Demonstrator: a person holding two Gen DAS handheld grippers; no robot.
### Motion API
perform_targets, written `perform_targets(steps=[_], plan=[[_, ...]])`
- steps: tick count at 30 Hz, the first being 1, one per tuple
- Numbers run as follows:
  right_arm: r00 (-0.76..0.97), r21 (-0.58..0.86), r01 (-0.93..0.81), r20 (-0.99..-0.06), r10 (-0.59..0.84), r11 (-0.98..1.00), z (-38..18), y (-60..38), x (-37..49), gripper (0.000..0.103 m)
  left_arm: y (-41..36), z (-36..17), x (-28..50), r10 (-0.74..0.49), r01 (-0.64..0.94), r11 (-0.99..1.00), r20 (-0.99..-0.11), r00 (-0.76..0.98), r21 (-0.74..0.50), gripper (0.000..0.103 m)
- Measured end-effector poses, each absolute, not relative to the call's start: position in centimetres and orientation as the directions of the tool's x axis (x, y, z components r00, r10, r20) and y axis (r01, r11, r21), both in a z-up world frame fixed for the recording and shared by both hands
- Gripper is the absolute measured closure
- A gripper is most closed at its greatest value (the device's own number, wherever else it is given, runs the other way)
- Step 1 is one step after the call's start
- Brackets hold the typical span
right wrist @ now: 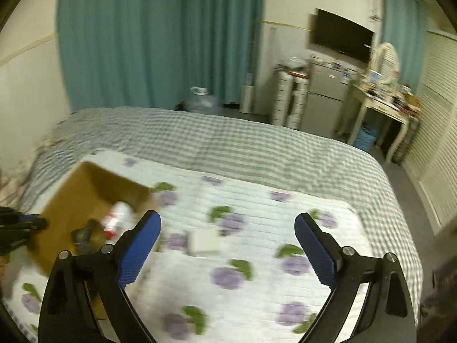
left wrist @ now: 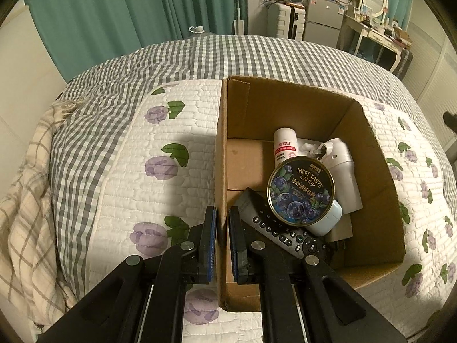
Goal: Organize rigid objects
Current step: 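Carry the gold tin into the box and release it, then move the right gripper to the white charger and grasp it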
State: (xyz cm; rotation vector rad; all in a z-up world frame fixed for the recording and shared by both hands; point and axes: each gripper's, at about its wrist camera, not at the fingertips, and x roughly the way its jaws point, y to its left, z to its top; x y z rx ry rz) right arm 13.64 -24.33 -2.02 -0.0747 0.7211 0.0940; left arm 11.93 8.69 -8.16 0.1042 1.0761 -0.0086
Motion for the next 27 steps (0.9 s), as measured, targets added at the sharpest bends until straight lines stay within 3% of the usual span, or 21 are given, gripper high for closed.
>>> perform_targets(steps=[6,13,22,27], plan=[[0.724,-0.056,-0.038,-0.689,-0.012,0.998,-7.5,-26.8,15.0,0.007,8.7,-8.3,11.9,0.053,0.055,0.994,-0.881,0.47,0.089,0.095],[0.662,-0.088,-0.166,-0.748,0.045,0.982,-14.2,-23.2,17.3,0.007,8.4,-8.3,11.8,0.071,0.043,0.994,-0.88,0.47,0.103,0.095],[0.599,-0.1,-0.246,-0.798,0.071,0.964,-17.6,-20.2,20.2,0.007,8.5,-8.3,12.0,0.073,0.035,0.994,-0.882,0.466,0.101,0.095],[0.566,-0.07,-0.243,-0.821,0.083,0.968,-18.2,-20.0,21.6,0.02,8.4,-8.4,12.0,0.082,0.035,0.993,-0.881,0.465,0.111,0.095]])
